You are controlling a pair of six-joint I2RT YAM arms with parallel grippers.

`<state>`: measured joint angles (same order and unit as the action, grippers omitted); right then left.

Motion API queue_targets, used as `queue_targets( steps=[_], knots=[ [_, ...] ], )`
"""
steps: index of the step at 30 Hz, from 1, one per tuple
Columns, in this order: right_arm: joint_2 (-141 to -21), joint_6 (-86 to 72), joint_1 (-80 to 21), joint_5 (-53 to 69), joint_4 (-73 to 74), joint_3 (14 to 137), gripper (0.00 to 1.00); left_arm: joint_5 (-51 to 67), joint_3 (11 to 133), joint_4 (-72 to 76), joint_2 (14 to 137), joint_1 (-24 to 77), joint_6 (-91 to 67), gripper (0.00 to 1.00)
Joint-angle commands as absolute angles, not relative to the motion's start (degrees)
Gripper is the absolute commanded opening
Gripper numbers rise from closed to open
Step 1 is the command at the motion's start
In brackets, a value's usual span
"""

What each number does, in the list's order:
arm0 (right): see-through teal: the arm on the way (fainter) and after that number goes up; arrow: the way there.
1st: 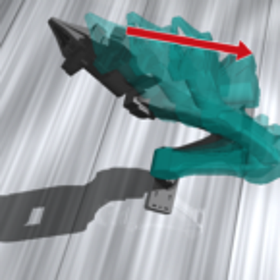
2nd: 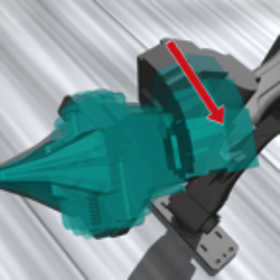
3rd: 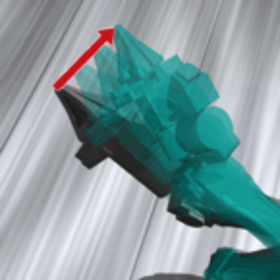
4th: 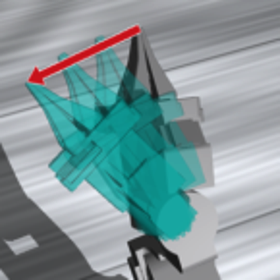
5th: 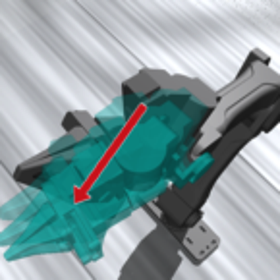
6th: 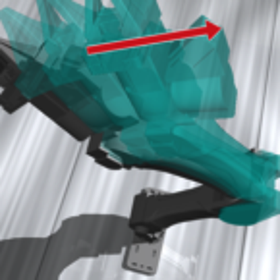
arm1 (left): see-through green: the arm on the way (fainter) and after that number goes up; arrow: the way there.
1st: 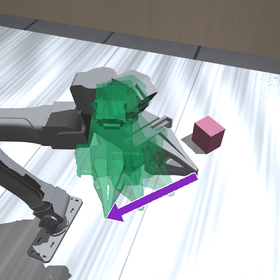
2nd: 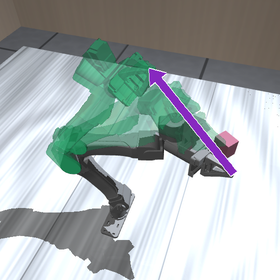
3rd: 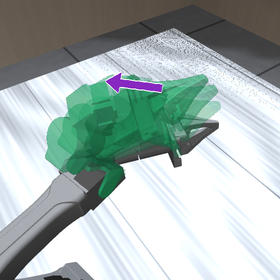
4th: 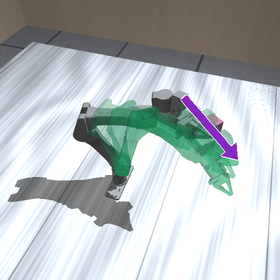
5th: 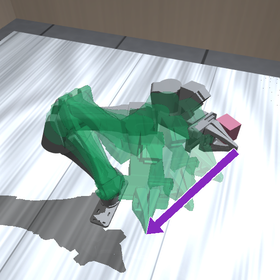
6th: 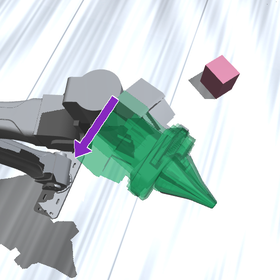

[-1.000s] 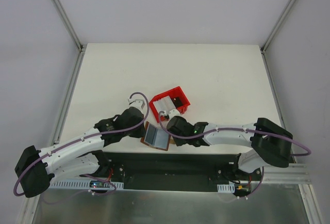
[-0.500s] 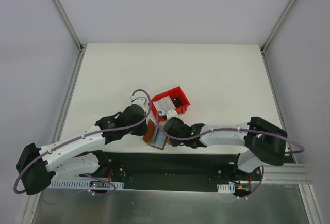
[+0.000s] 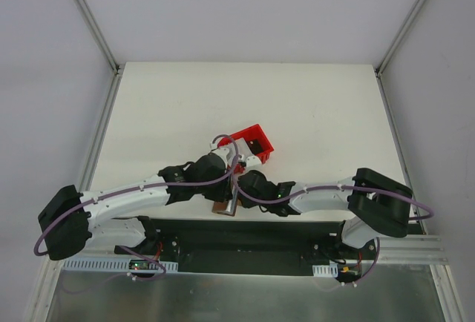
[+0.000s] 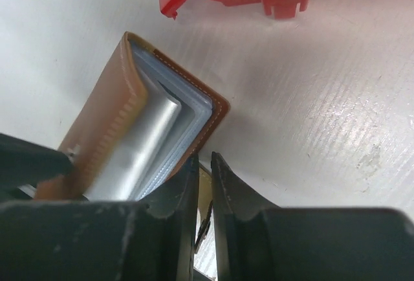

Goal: Put the credit cards into the card holder
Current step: Close the card holder at the center of the board.

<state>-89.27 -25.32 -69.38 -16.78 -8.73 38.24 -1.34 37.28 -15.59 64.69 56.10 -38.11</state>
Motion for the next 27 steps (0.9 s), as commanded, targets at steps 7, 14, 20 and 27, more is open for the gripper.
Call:
queue_targets(
  steps=[7,14,20,27],
  knots=[
    [-89.39,-28.74,-68.56,-17.23,-4.39,31.56,0.17,5.54,35.69,-9.50,72.07,57.48,-39.64,0.33],
    [-87.54,-28.21,-68.12,-16.61,-5.10,30.94,0.18,3.87,32.70,-7.65,72.86,57.39,-39.38,0.24],
    [-84.03,-26.72,-68.11,-16.09,-5.71,30.94,0.20,2.20,30.24,-7.47,75.41,57.48,-40.34,0.14],
    [-74.29,-27.15,-68.03,-17.04,-7.91,27.25,0.24,0.71,28.74,-7.47,75.76,57.39,-39.99,0.12]
  ],
)
